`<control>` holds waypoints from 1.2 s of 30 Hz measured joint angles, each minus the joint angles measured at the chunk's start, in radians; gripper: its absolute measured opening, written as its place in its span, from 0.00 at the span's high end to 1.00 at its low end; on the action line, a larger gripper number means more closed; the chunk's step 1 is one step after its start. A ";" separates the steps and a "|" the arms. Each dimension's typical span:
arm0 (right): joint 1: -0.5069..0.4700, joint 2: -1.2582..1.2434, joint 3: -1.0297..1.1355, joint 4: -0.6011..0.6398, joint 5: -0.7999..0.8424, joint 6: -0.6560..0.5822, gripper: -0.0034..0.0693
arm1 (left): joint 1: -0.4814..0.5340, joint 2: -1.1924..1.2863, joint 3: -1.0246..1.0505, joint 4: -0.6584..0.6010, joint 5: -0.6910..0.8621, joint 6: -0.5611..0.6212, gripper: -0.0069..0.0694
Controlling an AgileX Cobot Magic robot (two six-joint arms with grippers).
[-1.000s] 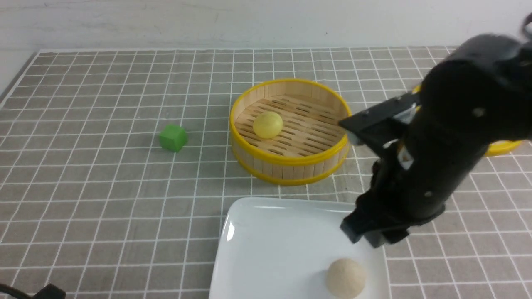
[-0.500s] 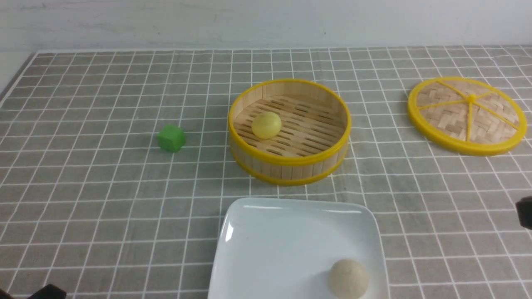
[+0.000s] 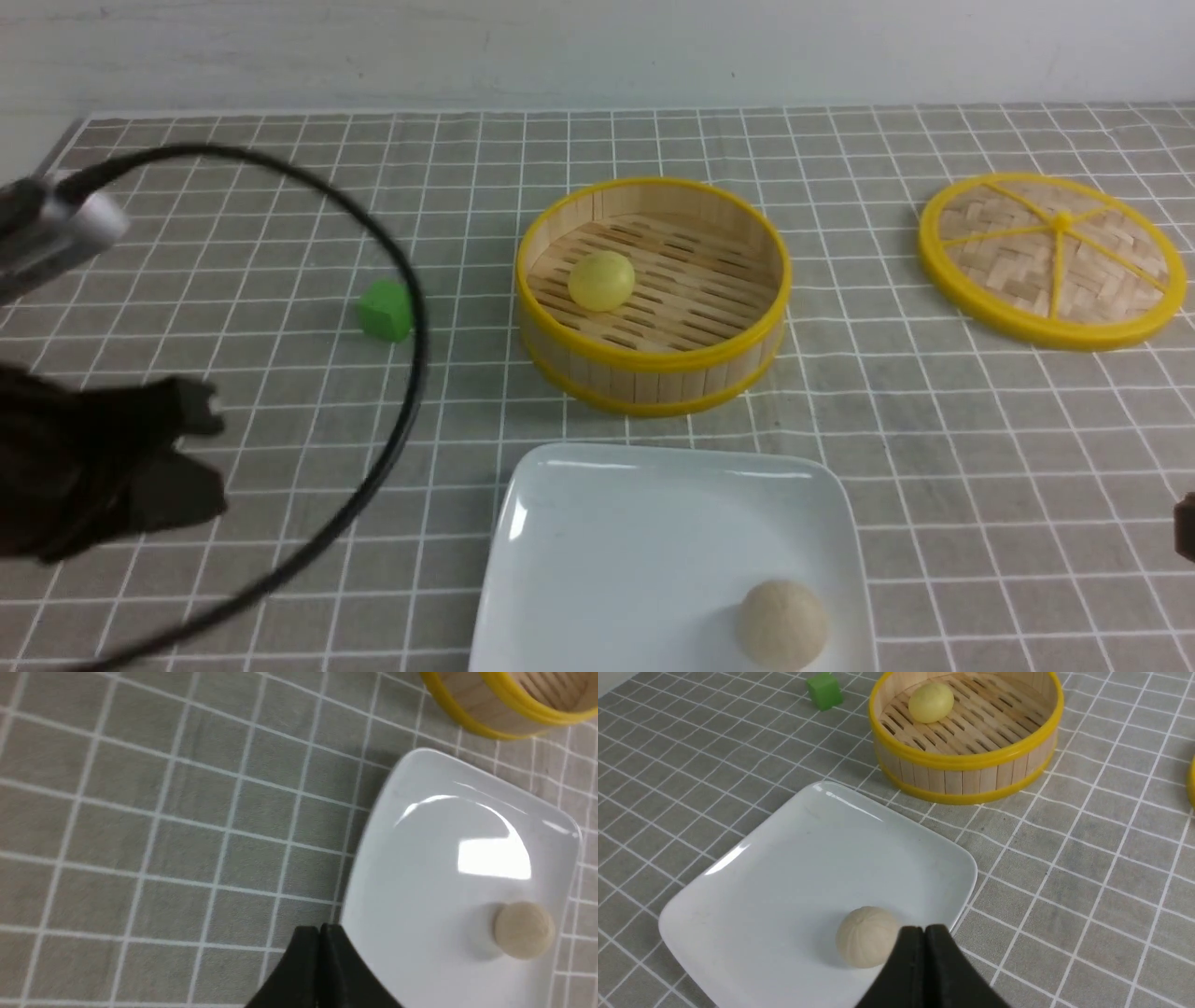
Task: Put the steamed buns into the plate on the grey tablecloth.
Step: 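Reach into the bamboo steamer and grasp a bun with the left gripper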
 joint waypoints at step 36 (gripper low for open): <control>0.000 0.000 0.000 -0.034 0.048 0.001 0.95 | -0.418 1.471 -1.702 0.367 0.254 -0.165 0.44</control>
